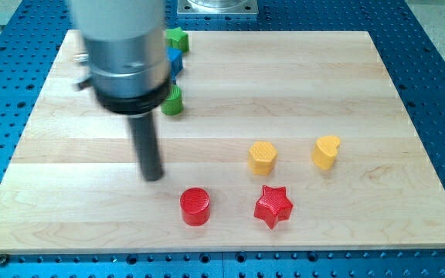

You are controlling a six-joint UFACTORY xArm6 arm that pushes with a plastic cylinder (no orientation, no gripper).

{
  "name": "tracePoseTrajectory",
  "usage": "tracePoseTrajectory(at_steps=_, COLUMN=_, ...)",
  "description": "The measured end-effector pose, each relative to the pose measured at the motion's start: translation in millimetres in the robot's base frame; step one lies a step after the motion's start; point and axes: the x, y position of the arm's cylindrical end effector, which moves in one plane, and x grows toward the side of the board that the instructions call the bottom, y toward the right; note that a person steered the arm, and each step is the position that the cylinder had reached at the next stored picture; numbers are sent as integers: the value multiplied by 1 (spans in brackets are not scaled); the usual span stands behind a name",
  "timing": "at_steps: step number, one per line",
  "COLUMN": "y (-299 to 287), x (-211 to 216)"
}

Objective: Put the red circle into the red star

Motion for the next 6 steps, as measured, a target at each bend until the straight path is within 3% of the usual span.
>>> tracePoseTrajectory(at_steps=1, y=-20, x=52)
tracePoseTrajectory(at_steps=3, y=129, x=46)
tracePoseTrajectory(at_steps=4, y=152, x=54)
tracePoseTrajectory(at_steps=6, y=139, x=72)
